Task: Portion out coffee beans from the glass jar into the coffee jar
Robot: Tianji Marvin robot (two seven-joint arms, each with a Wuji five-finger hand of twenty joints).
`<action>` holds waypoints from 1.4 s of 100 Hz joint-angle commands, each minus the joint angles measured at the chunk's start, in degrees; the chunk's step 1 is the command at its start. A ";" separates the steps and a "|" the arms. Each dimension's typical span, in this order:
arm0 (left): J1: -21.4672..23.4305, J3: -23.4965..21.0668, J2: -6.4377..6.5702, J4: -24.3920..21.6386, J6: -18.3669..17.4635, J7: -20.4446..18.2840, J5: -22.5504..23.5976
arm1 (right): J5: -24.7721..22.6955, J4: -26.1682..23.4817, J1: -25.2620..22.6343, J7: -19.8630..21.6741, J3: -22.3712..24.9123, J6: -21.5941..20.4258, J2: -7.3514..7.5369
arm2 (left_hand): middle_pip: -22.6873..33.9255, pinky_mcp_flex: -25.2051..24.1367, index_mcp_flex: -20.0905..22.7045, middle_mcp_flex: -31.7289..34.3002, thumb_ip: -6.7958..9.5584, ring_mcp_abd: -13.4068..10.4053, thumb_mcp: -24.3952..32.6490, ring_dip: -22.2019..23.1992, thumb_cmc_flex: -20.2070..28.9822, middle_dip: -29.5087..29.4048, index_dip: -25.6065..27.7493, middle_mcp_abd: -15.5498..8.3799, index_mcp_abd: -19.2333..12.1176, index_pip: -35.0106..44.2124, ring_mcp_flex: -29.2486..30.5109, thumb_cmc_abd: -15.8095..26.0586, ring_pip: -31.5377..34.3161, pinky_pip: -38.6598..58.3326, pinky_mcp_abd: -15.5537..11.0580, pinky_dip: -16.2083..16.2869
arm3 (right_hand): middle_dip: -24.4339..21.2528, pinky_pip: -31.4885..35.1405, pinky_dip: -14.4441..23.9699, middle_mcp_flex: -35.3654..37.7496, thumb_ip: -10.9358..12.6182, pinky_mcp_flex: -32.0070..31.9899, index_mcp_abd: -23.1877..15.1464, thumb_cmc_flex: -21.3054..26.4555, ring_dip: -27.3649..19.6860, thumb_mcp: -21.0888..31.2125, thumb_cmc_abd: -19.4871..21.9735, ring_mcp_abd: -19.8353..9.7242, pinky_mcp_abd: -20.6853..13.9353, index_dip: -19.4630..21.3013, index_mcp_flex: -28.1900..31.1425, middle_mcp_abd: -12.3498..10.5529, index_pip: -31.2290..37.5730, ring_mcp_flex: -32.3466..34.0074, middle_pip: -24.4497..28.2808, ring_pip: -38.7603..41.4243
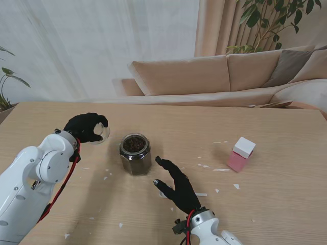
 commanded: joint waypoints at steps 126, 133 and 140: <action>-0.60 2.85 -1.58 22.00 4.53 12.96 -6.75 | -0.10 0.15 0.25 0.93 -0.76 0.55 -0.24 | 8.15 -5.96 -1.36 -2.03 4.95 -5.84 11.48 -4.48 5.69 -5.82 -1.51 -4.01 3.07 1.01 -3.89 9.49 3.05 -5.69 -2.27 1.18 | 0.11 0.82 0.53 -0.06 0.87 -0.12 -0.23 -0.85 -0.44 -0.02 0.14 -2.32 -1.37 -0.46 -0.51 -1.90 0.90 -0.86 0.62 -0.17; -0.46 2.81 -1.55 21.78 4.65 12.72 -6.67 | -0.11 0.12 0.24 0.93 -0.74 0.57 -0.24 | 7.54 -7.26 -2.25 -3.54 6.84 -6.81 12.06 -11.01 3.88 -6.93 -2.49 -4.31 3.05 -0.17 -6.21 11.04 3.16 -7.64 -2.02 1.06 | 0.11 0.82 0.53 -0.07 0.87 -0.13 -0.25 -0.81 -0.45 -0.01 0.11 -2.21 -1.35 -0.44 -0.41 -1.87 0.94 -0.92 0.61 -0.19; -0.45 2.82 -1.57 21.72 4.75 12.71 -6.75 | -0.08 0.09 0.21 0.93 -0.71 0.59 -0.24 | 6.75 -8.50 -2.89 -4.68 7.18 -6.94 11.82 -13.95 3.50 -7.48 -3.20 -4.38 3.11 -1.22 -7.66 11.25 1.84 -9.35 -1.62 0.46 | 0.12 0.83 0.55 -0.05 0.86 -0.12 -0.30 -0.82 -0.42 -0.03 0.12 -2.15 -1.29 -0.40 -0.29 -1.89 1.03 -0.88 0.64 -0.15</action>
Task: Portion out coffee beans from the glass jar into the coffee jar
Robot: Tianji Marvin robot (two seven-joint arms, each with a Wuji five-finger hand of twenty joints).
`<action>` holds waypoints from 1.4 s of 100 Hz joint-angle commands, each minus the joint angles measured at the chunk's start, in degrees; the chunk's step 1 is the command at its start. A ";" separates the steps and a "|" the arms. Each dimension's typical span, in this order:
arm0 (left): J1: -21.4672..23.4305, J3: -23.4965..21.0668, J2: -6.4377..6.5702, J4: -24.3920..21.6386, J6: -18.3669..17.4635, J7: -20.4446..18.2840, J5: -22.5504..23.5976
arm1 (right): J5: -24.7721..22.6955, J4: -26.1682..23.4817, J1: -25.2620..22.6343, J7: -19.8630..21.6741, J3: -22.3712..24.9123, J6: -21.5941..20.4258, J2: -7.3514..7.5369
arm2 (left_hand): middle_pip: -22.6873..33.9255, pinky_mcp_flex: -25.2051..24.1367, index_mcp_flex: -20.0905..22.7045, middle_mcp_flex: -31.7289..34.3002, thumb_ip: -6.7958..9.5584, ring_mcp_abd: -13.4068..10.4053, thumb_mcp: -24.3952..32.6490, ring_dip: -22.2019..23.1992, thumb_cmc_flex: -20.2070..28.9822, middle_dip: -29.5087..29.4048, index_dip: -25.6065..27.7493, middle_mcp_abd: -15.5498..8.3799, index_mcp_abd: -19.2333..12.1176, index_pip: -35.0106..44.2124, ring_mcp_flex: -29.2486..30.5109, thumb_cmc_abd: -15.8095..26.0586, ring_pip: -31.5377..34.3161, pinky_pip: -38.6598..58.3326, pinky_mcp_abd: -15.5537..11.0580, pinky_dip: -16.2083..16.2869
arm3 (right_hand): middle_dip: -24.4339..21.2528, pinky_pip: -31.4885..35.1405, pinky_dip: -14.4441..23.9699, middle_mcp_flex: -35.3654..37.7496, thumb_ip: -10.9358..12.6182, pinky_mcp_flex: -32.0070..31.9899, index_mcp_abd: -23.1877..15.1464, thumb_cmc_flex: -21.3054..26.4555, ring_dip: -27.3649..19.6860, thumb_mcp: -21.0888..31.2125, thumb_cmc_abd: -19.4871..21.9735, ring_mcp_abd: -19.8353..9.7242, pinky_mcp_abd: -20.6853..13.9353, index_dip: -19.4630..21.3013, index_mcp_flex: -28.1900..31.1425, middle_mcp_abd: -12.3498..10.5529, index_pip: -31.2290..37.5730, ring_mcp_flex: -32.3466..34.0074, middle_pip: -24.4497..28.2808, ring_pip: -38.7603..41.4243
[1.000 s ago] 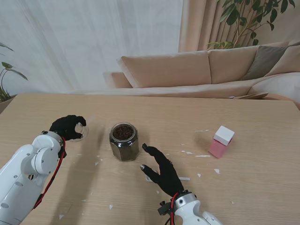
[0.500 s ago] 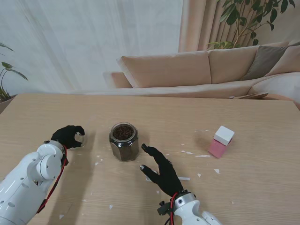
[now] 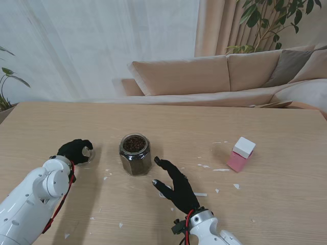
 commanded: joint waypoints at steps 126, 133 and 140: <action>18.28 -12.84 -2.07 -21.10 -14.21 -1.63 -19.68 | -1.51 -2.08 0.62 0.76 0.45 1.78 -0.13 | -13.90 -19.06 -9.72 -14.08 6.01 -9.41 -31.94 -18.77 -8.68 -10.23 -10.88 -5.94 -1.46 -18.87 -17.88 23.42 -27.12 -51.10 -1.51 -7.52 | 0.93 2.39 1.93 0.91 0.83 0.45 0.37 -0.85 1.26 0.24 -0.59 -0.22 -0.15 0.35 0.48 -1.28 1.57 0.00 2.38 1.20; 20.91 -13.51 -2.40 -22.68 -16.83 -0.62 -21.85 | -1.61 -2.34 0.88 1.05 0.52 2.21 -0.07 | -13.54 -18.95 -8.85 -14.21 5.88 -8.97 -32.33 -18.15 -8.50 -10.80 -11.83 -5.53 -1.42 -19.86 -18.08 23.35 -26.81 -51.59 -1.16 -8.41 | 0.98 2.42 1.95 0.82 0.82 0.46 0.48 -0.78 1.28 0.26 -0.61 -0.27 -0.12 0.42 0.53 -1.14 1.66 0.00 2.49 1.22; 23.41 -14.31 -2.44 -24.05 -19.09 -0.92 -23.93 | -1.90 -2.67 1.09 1.47 0.59 2.74 0.05 | -14.02 -18.73 -9.35 -14.25 5.90 -9.11 -32.83 -18.61 -8.55 -11.56 -12.24 -5.59 -1.46 -20.20 -17.95 23.86 -27.33 -52.49 -1.43 -9.87 | 1.03 2.46 1.98 0.75 0.82 0.52 0.54 -0.71 1.30 0.29 -0.61 -0.30 -0.14 0.49 0.50 -1.17 1.72 0.03 2.59 1.25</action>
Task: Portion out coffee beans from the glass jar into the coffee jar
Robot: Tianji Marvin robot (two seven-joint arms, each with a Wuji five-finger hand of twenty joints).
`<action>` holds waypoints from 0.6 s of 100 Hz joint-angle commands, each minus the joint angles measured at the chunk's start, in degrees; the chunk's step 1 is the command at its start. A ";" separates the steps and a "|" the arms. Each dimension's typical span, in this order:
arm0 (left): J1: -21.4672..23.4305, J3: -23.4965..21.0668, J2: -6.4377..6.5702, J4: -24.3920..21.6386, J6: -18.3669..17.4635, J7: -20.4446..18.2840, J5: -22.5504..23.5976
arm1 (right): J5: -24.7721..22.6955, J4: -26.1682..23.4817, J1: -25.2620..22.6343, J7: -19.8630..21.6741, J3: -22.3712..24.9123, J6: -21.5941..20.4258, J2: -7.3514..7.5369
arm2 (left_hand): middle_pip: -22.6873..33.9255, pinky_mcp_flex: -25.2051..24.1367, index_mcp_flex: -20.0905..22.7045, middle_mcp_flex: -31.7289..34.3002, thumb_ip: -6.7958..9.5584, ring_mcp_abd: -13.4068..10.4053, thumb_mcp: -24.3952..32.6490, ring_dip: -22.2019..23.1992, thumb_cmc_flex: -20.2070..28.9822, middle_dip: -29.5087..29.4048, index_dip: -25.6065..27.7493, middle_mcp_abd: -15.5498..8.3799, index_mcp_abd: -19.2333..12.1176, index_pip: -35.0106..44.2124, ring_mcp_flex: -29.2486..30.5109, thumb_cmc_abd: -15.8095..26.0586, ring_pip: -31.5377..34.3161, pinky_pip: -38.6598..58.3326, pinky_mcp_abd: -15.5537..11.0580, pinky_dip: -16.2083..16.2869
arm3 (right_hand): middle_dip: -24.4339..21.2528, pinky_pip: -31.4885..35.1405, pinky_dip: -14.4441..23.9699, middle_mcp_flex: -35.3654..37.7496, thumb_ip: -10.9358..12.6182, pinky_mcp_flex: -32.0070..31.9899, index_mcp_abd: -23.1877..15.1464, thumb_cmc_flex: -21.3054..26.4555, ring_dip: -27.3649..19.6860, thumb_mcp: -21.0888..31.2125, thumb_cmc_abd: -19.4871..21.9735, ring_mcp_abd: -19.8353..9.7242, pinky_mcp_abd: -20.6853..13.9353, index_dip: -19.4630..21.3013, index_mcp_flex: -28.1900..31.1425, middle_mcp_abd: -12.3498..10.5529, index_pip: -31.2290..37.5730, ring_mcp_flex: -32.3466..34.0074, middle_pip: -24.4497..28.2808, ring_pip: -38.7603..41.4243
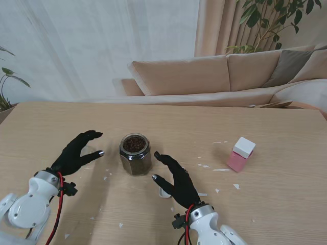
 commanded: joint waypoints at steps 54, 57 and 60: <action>13.32 -1.51 -1.85 -3.56 -11.04 2.00 -10.00 | -13.17 -13.63 -3.91 6.54 8.24 10.33 2.60 | 1.88 0.09 1.69 -0.54 1.54 0.34 -2.45 -2.17 2.55 -1.80 -2.06 1.14 0.69 -2.34 -1.63 3.65 -1.45 -3.72 -0.47 -6.54 | 5.50 9.00 3.07 4.28 1.13 3.05 3.20 -0.94 6.77 1.80 -2.54 1.87 1.76 4.22 3.66 1.71 4.40 4.67 9.28 8.93; 13.48 -1.48 -1.90 -3.55 -11.12 2.28 -9.86 | -14.50 -14.75 -4.51 7.16 9.27 11.21 2.83 | 1.81 0.12 1.70 -0.59 1.53 0.34 -2.48 -2.29 2.55 -1.87 -2.11 1.09 0.67 -2.35 -1.59 3.74 -1.49 -3.77 -0.41 -6.72 | 6.05 9.34 2.99 4.31 1.04 3.00 3.30 -1.06 7.07 1.96 -2.66 1.91 1.85 4.54 3.83 1.79 4.40 4.63 9.79 9.52; 13.62 -1.46 -1.94 -3.56 -11.19 2.51 -9.72 | -15.63 -15.79 -5.07 7.70 10.27 11.99 3.01 | 1.80 0.15 1.64 -0.58 1.54 0.20 -2.49 -2.42 2.61 -1.91 -2.17 1.08 0.63 -2.39 -1.57 3.80 -1.53 -3.81 -0.46 -6.90 | 6.45 9.59 2.89 4.47 0.96 2.95 3.45 -1.11 7.23 2.10 -2.84 1.89 1.85 4.85 4.25 1.98 4.50 4.56 10.14 9.87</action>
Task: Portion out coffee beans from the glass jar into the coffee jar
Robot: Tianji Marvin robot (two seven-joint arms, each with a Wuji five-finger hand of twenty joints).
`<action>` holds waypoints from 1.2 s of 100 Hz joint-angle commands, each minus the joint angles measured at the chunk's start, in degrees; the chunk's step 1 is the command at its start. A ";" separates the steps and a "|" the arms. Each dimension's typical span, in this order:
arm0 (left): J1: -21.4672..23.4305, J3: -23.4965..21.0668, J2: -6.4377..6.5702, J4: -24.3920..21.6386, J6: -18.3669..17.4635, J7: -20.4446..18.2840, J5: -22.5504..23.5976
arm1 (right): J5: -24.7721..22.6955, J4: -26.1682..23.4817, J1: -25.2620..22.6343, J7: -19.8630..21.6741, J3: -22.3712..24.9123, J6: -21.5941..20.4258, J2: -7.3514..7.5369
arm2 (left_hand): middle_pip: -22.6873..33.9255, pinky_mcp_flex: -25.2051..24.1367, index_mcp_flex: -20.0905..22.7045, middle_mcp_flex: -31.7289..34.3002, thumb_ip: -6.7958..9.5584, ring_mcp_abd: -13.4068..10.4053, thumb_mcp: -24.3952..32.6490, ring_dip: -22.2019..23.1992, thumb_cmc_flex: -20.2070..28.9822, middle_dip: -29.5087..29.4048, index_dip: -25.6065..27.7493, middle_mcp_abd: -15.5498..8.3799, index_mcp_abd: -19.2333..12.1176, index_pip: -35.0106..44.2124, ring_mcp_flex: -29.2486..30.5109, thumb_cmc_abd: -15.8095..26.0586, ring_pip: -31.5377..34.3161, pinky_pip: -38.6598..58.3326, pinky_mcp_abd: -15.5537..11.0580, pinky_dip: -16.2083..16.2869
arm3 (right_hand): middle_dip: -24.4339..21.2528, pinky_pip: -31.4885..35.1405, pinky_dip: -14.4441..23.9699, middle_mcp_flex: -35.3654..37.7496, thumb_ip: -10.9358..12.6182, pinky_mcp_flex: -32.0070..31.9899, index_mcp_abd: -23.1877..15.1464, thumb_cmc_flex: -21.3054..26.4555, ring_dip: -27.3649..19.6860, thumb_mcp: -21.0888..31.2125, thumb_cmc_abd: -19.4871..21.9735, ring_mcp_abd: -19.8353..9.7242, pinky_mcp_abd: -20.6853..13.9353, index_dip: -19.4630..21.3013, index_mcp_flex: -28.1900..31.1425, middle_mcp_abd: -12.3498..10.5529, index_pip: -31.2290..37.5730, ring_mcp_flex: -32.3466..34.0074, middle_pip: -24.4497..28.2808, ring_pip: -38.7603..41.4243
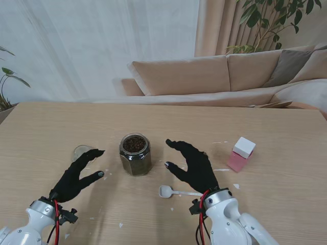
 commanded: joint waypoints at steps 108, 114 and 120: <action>1.05 5.75 -0.20 1.40 -1.92 1.92 6.08 | -20.53 -2.26 1.70 29.20 23.29 13.99 5.29 | -6.35 0.89 0.74 -2.49 1.90 -2.75 -3.56 -9.63 -0.42 -4.68 -0.98 -4.66 -5.67 -1.14 -1.22 1.42 -2.50 -3.29 -2.43 -10.01 | -0.28 0.83 -3.37 -0.02 1.52 -0.76 -5.21 -3.03 -2.76 6.00 -5.90 0.39 1.26 7.93 -0.24 -1.66 -2.47 0.12 -3.10 -4.19; 1.27 5.86 -0.15 1.26 -2.06 1.82 6.26 | -20.23 -1.09 2.12 28.91 23.26 13.87 5.30 | -5.94 0.87 0.72 -2.66 1.89 -2.79 -3.54 -9.50 -0.31 -3.96 -0.93 -4.56 -5.54 -1.15 -1.27 1.49 -2.40 -3.22 -2.40 -10.23 | -0.12 1.12 -3.32 -0.08 0.95 -0.35 -5.24 -3.71 -2.64 5.49 -6.11 0.59 1.41 8.07 -0.42 -1.49 -2.56 0.46 -2.93 -3.95; 1.39 5.91 -0.09 1.13 -2.06 1.64 6.39 | -19.84 0.07 2.69 28.52 23.11 13.85 5.30 | -6.14 0.86 0.66 -2.59 1.89 -2.87 -3.55 -9.49 -0.29 -4.02 -0.92 -4.56 -5.63 -1.17 -1.27 1.53 -2.41 -3.19 -2.40 -10.30 | 0.03 1.46 -3.25 -0.59 0.27 -0.08 -5.30 -4.03 -2.48 5.08 -6.56 0.86 1.53 8.23 -0.77 -1.23 -2.71 0.59 -2.85 -3.67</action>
